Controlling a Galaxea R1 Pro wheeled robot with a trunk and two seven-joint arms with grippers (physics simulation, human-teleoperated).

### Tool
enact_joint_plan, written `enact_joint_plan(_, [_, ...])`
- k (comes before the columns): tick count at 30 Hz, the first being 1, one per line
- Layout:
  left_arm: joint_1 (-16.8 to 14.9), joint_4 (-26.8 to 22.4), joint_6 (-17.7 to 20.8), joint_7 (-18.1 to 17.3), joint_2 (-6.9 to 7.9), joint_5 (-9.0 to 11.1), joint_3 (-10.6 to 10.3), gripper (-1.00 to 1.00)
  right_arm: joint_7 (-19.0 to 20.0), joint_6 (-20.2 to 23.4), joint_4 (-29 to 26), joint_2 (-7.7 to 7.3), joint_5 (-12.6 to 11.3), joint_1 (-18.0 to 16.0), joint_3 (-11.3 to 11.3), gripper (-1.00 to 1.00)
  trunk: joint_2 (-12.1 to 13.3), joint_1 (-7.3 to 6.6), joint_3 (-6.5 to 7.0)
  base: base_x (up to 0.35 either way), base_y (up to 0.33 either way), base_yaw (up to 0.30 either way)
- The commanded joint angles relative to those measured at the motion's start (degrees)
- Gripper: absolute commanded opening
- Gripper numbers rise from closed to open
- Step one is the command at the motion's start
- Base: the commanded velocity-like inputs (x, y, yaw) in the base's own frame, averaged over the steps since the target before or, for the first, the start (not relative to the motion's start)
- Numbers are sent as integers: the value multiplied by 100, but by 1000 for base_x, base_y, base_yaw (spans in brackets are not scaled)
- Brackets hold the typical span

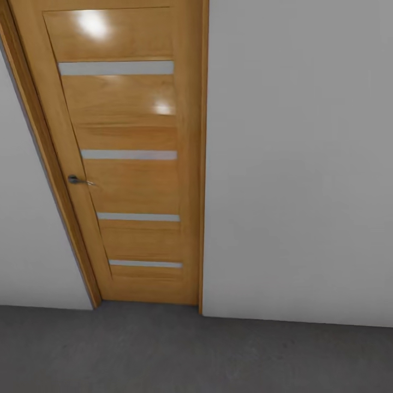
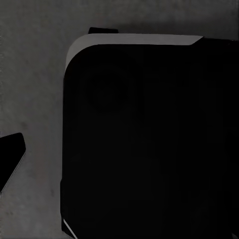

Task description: Move the two storage containers from the living room to the garage. In the garage, place one container on the floor and stack the other container on top of it (either order is fine).

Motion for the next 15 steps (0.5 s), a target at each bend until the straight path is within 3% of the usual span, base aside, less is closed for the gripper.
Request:
enact_joint_plan(1, [-1,0,-14,-6,-1,42,4,100,1,-20,1,-1,6,-1,7,100,-2,3,-4,321,0,0])
enact_joint_plan(15, [-1,0,-14,-6,-1,42,4,100,1,-20,1,7,-6,-1,15,100,-2,3,-4,307,0,0])
